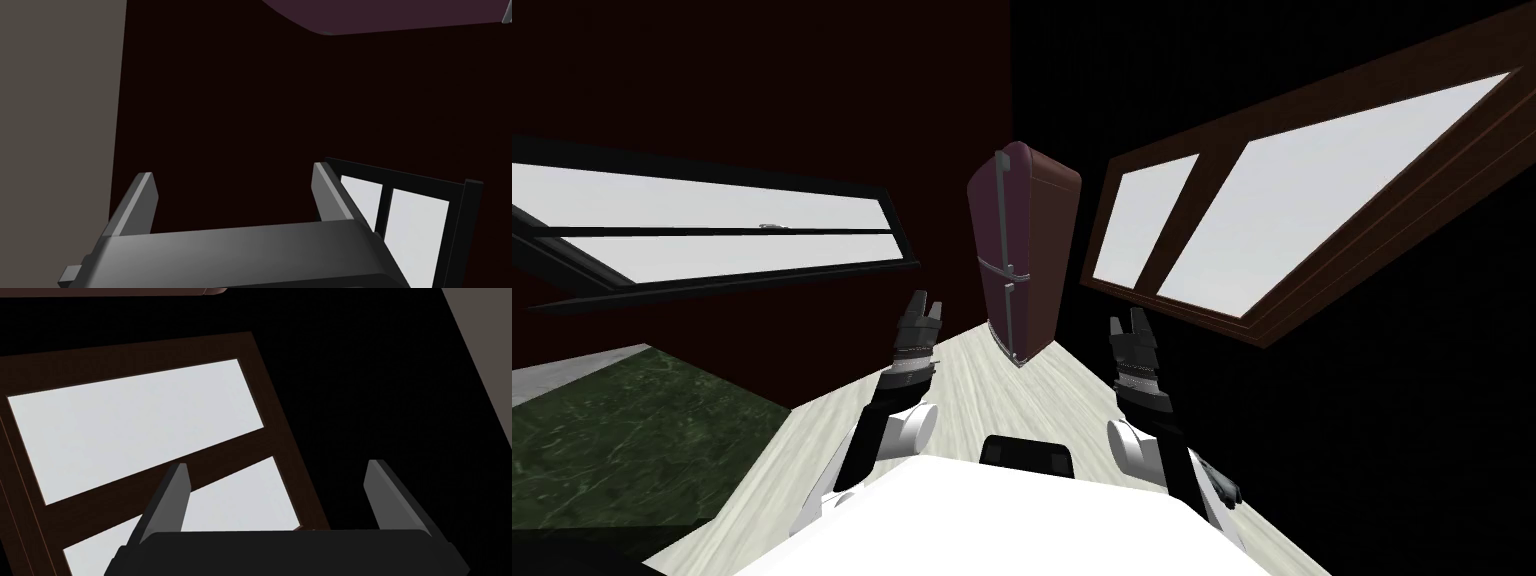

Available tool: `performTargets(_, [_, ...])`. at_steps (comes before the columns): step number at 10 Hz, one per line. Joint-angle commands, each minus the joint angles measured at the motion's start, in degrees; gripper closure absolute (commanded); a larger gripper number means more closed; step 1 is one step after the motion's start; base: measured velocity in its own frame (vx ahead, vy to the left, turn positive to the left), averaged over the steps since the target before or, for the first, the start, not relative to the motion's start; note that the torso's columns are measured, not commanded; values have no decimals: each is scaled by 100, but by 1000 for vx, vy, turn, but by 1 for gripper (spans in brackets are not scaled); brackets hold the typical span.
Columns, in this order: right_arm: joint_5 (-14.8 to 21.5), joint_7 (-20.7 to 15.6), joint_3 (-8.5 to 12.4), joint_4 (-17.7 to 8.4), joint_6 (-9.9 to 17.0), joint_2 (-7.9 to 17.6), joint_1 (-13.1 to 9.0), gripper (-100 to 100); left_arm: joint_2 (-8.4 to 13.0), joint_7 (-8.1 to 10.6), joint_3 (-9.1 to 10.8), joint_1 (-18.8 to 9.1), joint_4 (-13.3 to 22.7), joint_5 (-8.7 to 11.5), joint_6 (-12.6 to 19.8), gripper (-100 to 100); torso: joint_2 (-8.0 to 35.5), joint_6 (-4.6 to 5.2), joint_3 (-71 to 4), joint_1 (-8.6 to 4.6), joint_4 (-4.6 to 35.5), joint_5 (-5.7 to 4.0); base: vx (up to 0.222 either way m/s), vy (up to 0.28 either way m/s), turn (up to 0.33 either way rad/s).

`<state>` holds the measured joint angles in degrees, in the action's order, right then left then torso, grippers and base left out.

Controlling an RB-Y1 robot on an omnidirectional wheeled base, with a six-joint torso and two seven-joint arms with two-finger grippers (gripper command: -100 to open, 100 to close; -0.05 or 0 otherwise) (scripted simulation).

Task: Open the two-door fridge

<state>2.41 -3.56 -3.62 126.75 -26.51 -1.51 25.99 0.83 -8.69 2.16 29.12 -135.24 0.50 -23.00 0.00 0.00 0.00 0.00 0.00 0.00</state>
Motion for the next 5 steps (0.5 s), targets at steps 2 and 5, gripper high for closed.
performTargets(2, [0, 0, 0, 0, 0, 0, 0, 0, 0, 0, 0, 0, 0, 0, 0, 0, 597, 0, -1200, 0, 600, 0, 0, 0, 0])
performTargets(5, [0, 0, 0, 1, 0, 0, 0, 0, 0, 0, 0, 0, -1, 0, 0, 0, 1845, 0, -3692, 0, 1846, 0, 0, 0, 0])
